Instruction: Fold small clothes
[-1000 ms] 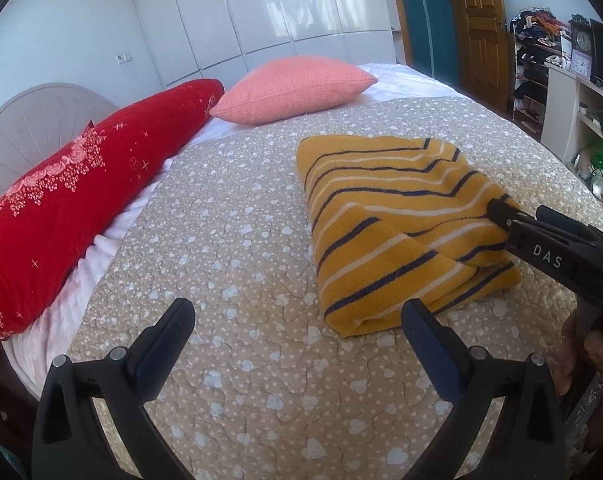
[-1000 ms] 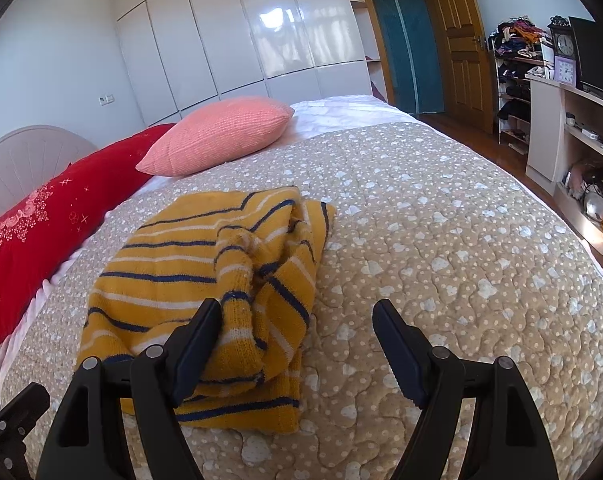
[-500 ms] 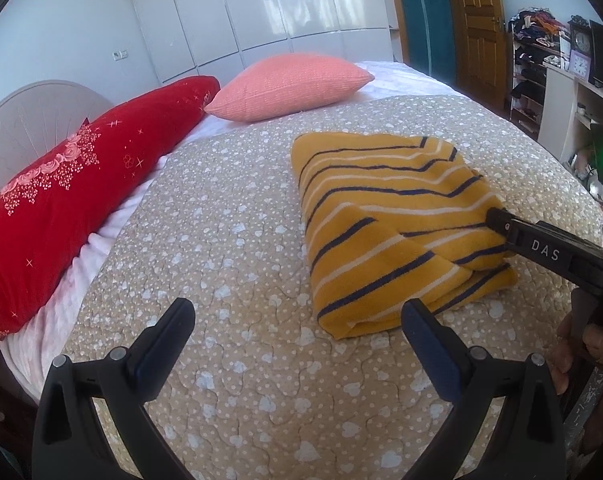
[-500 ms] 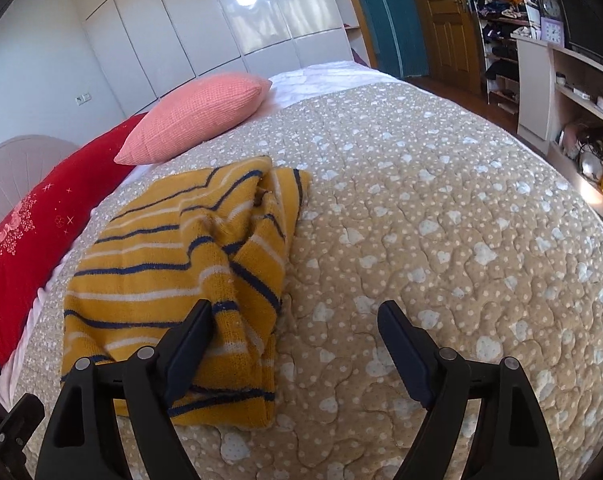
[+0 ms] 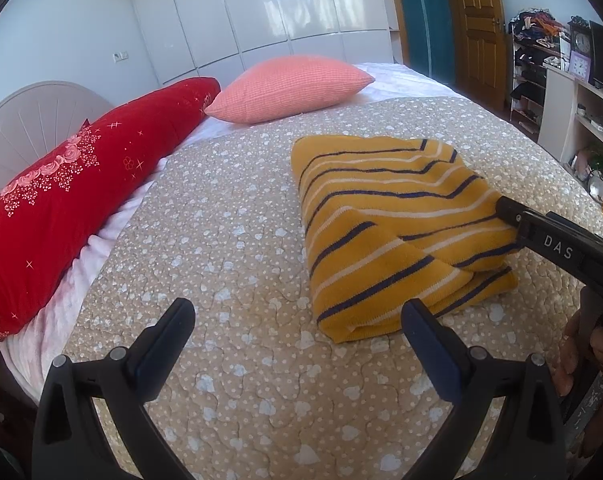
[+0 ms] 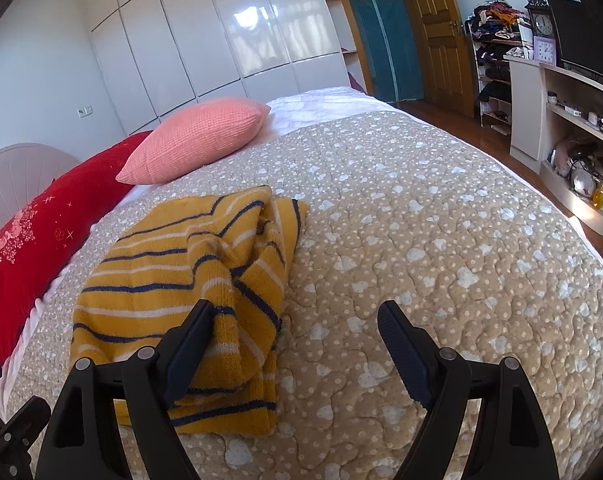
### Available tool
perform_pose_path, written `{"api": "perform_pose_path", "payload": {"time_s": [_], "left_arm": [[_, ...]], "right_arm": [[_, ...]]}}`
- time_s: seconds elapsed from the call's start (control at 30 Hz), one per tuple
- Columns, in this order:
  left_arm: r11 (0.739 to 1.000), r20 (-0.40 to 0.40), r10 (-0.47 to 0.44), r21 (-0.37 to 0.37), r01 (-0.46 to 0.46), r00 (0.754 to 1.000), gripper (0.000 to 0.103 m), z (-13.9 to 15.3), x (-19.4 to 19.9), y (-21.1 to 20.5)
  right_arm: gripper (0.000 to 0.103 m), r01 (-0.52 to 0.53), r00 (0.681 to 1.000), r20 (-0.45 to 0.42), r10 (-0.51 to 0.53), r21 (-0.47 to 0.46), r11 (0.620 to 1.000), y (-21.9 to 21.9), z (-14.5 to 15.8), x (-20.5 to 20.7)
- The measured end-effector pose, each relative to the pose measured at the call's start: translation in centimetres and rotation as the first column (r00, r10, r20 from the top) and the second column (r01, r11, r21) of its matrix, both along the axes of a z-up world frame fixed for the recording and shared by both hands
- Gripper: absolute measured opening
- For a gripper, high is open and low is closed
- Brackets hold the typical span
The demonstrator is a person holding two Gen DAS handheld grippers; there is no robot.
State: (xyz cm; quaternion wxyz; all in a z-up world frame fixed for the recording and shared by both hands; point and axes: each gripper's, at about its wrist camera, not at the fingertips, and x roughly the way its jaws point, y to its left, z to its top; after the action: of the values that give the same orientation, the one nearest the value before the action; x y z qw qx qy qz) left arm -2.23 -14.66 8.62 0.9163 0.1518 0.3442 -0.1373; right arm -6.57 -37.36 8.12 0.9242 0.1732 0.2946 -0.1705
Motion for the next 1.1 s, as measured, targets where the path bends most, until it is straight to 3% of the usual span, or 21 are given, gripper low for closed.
{"api": "perform_pose_path", "payload": {"time_s": [0.17, 0.27, 0.37, 0.43, 0.5, 0.57, 0.63, 0.73, 0.8, 0.83, 0.87, 0.9, 1.0, 1.1], "left_arm": [[1.0, -0.006, -0.001, -0.013, 0.0, 1.0, 0.103, -0.1, 0.2, 0.1], [0.998, -0.043, -0.01, -0.059, 0.007, 0.999, 0.103, -0.2, 1.1, 0.6], [0.983, -0.135, -0.063, -0.177, 0.038, 0.989, 0.103, -0.5, 3.4, 1.3], [0.96, -0.197, -0.099, -0.276, 0.041, 0.975, 0.103, -0.8, 5.6, 1.6], [0.92, -0.266, -0.149, -0.39, 0.035, 0.952, 0.103, -1.5, 8.6, 1.8], [0.896, -0.34, -0.185, -0.443, 0.016, 0.922, 0.103, -2.8, 11.7, 0.9], [0.887, -0.396, -0.225, -0.461, 0.019, 0.891, 0.102, -4.3, 13.8, -0.5], [0.886, -0.486, -0.291, -0.462, 0.04, 0.824, 0.102, -6.9, 16.3, -3.1], [0.884, -0.484, -0.299, -0.465, 0.048, 0.822, 0.103, -7.2, 16.5, -3.9], [0.885, -0.476, -0.313, -0.46, 0.07, 0.822, 0.098, -7.0, 16.3, -4.4], [0.882, -0.468, -0.337, -0.46, 0.101, 0.817, 0.09, -6.7, 16.1, -4.9], [0.891, -0.461, -0.328, -0.44, 0.109, 0.824, 0.08, -6.3, 15.8, -5.0], [0.899, -0.439, -0.328, -0.418, 0.133, 0.837, 0.055, -4.6, 15.4, -4.4], [0.899, -0.436, -0.316, -0.421, 0.12, 0.843, 0.054, -3.2, 15.3, -2.9]], "right_arm": [[0.087, 0.008, 1.0, 0.005, -0.008, 0.005, 1.0, 0.0, 0.1, -0.3], [0.087, 0.016, 0.998, 0.062, -0.017, 0.017, 1.0, -0.1, 0.8, -1.0], [0.087, -0.001, 0.995, 0.103, -0.001, 0.023, 1.0, -0.9, 1.6, -1.1], [0.087, -0.04, 0.992, 0.126, 0.029, 0.084, 0.996, -2.7, 1.8, 0.1], [0.087, -0.081, 0.988, 0.145, 0.056, 0.175, 0.981, -4.4, 1.5, 1.6], [0.087, -0.117, 0.985, 0.155, 0.072, 0.304, 0.946, -6.3, 0.3, 3.4], [0.087, -0.106, 0.991, 0.11, 0.07, 0.362, 0.926, -7.1, -1.0, 5.1], [0.088, -0.124, 0.992, 0.056, 0.111, 0.42, 0.899, -7.4, -3.3, 8.0], [0.087, -0.169, 0.986, 0.066, 0.155, 0.432, 0.886, -6.7, -3.8, 9.1], [0.08, -0.19, 0.982, 0.067, 0.178, 0.433, 0.881, -6.4, -4.0, 9.4], [0.07, -0.258, 0.965, 0.088, 0.246, 0.471, 0.843, -5.6, -4.3, 10.2], [0.049, -0.284, 0.957, 0.103, 0.269, 0.498, 0.819, -5.3, -4.5, 10.5], [0.043, -0.345, 0.939, 0.179, 0.295, 0.513, 0.786, -3.9, -3.6, 10.4], [0.039, -0.473, 0.879, 0.335, 0.339, 0.52, 0.711, -3.1, -1.0, 9.4]]}}
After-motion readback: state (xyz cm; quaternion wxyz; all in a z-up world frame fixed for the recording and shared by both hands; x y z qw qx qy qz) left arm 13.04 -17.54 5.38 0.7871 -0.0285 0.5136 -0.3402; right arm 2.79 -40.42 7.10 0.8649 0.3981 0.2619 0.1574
